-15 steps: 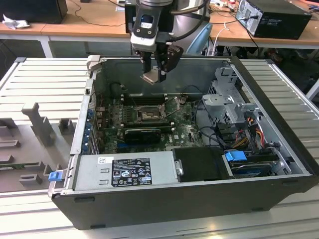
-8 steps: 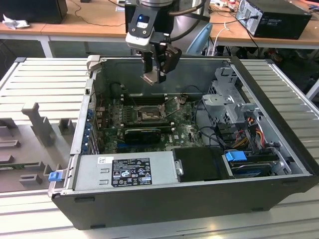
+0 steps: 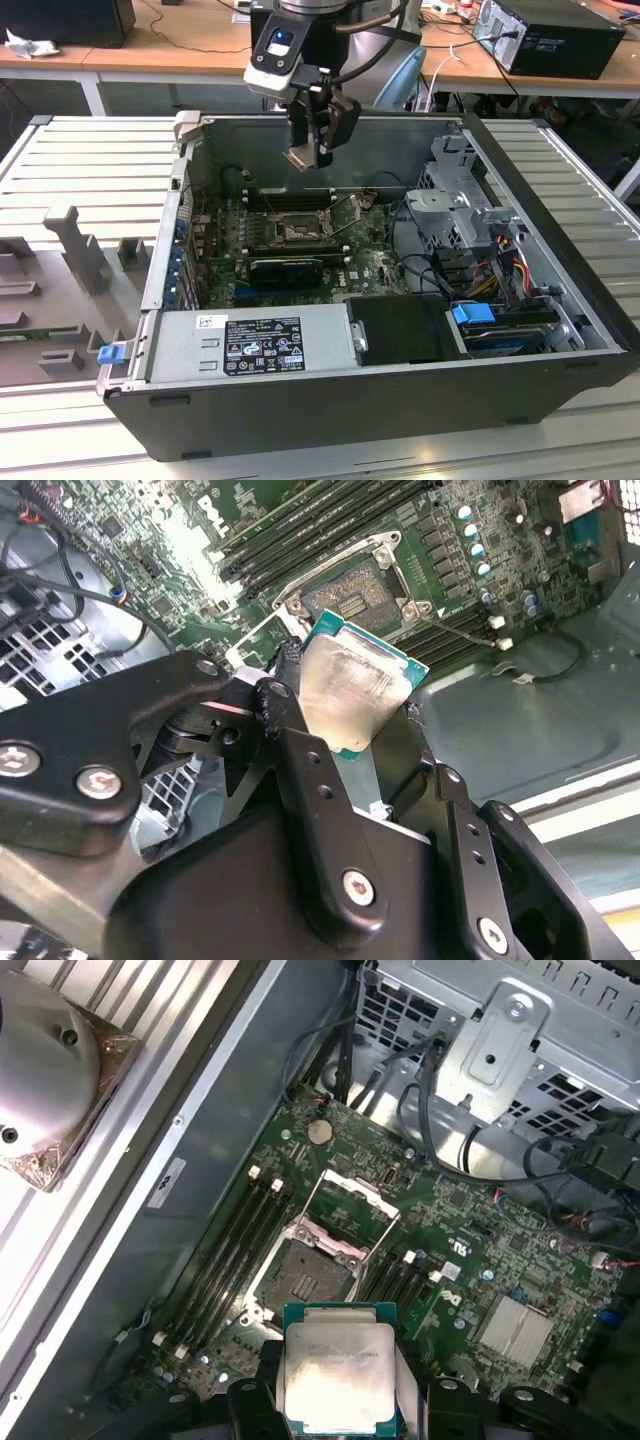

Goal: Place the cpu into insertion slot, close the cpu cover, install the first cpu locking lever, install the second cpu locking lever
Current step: 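Place the cpu into insertion slot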

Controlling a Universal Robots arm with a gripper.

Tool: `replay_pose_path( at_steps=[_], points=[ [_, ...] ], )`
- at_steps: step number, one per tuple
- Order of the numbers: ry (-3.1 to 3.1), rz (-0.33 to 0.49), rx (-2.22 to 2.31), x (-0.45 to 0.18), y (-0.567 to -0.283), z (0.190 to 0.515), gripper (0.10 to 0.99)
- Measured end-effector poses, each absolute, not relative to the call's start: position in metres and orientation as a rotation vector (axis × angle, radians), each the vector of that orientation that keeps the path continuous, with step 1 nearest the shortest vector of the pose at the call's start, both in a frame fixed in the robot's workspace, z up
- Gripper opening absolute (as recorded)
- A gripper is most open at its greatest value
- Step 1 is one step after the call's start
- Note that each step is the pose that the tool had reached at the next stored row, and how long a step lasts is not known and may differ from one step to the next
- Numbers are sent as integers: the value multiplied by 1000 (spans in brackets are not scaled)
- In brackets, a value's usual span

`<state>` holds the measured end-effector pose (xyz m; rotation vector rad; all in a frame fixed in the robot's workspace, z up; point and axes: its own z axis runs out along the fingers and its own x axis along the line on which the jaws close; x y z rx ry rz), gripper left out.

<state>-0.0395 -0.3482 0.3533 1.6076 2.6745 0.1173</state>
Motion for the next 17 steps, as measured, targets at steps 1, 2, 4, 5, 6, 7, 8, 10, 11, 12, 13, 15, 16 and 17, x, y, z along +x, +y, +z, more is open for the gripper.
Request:
replay_pose_path(
  at_steps=[1,2,4,5,6,7,8,10,11,12,13,15,16,17],
  points=[
    [2666,117,1621,-40,-348,353,529],
    [2652,116,1643,-40,-348,353,529],
    [2621,115,1690,-40,-348,353,529],
    [2612,115,1703,-40,-348,353,529],
    [2603,114,1717,-40,-348,353,529],
    [2594,114,1730,-40,-348,353,529],
    [2574,113,1758,-40,-348,353,529],
    [2556,113,1784,-40,-348,353,529],
    [2545,112,1798,-40,-348,352,529],
    [2536,112,1810,-40,-348,352,529],
    [2520,111,1832,-40,-348,352,529],
    [2498,110,1861,-40,-348,352,529],
    [2482,110,1882,-40,-348,352,529],
    [2469,110,1898,-40,-348,352,529]
  ],
)
